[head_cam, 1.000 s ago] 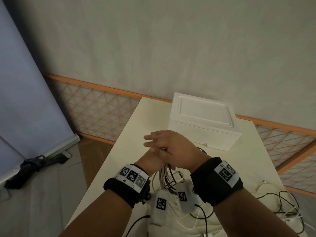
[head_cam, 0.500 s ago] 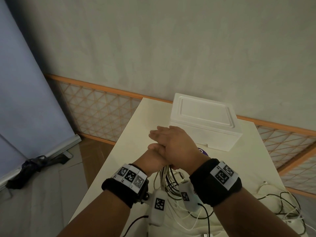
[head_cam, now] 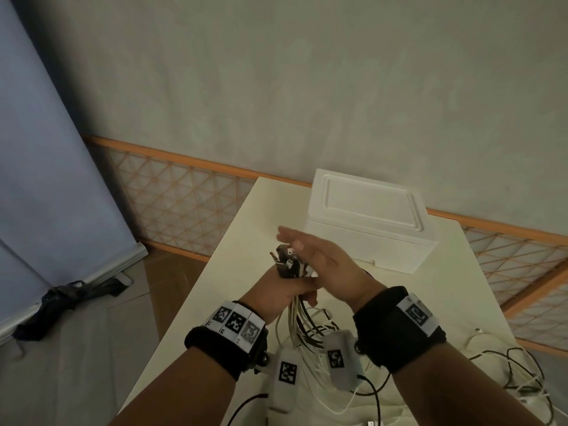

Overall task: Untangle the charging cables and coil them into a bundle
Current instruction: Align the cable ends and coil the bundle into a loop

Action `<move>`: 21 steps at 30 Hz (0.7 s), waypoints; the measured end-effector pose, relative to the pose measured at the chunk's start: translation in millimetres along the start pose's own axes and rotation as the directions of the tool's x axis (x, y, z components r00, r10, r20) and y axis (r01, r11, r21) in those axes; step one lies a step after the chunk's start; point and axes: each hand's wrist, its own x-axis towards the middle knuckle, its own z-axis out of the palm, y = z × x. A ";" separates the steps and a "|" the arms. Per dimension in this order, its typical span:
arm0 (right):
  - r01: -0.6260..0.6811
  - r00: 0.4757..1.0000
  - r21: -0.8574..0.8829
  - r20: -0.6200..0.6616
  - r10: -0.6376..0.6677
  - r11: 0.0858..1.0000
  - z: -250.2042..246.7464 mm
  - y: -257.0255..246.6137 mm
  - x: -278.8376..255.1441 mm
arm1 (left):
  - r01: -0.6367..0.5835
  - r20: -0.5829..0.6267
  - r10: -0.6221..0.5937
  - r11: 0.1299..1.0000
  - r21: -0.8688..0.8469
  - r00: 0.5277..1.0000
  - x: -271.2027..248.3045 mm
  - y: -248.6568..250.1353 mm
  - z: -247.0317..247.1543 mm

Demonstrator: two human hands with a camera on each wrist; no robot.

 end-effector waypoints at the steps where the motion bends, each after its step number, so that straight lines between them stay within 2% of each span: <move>1: 0.008 1.000 -0.062 0.007 -0.008 0.998 4.1 1.1 -0.9 | -0.002 0.004 0.002 1.000 0.002 1.000 0.1 -0.3 0.4; 4: 0.080 0.996 -0.290 -0.024 -0.091 0.954 9.8 -0.9 -2.1 | 0.002 0.040 0.000 0.998 -0.058 0.999 0.2 -1.5 2.7; 7: 0.121 0.989 -0.332 -0.039 -0.142 0.935 8.2 -5.4 -4.2 | -0.017 -0.004 0.017 0.993 -0.120 1.000 0.9 -3.0 3.3; 9: 0.197 0.972 -0.366 -0.046 -0.229 0.909 6.6 -6.9 -6.8 | -0.050 -0.028 0.046 0.989 -0.140 0.999 2.1 -5.4 0.2; 12: 0.315 0.888 -0.413 -0.190 -0.419 0.855 1.0 -5.3 -9.9 | -0.091 -0.038 0.086 0.984 -0.153 0.996 3.9 -8.8 -8.0; 14: 0.344 0.845 -0.446 -0.236 -0.479 0.826 -2.4 -6.5 -11.0 | -0.098 -0.063 0.086 0.969 -0.226 0.994 5.7 -11.1 -10.1; 16: 0.288 0.878 -0.462 -0.223 -0.424 0.839 -2.0 -10.1 -9.7 | -0.093 -0.083 0.075 0.965 -0.246 0.994 8.5 -14.6 -9.9; 18: 0.155 0.927 -0.482 -0.232 -0.296 0.862 -1.0 -12.9 -7.0 | -0.080 -0.068 0.068 0.975 -0.206 0.995 11.2 -19.1 -9.7; 21: 0.037 0.954 -0.612 -0.213 -0.210 0.790 -2.0 -15.7 -4.2 | -0.047 -0.040 0.041 0.985 -0.167 0.998 11.9 -20.7 -10.5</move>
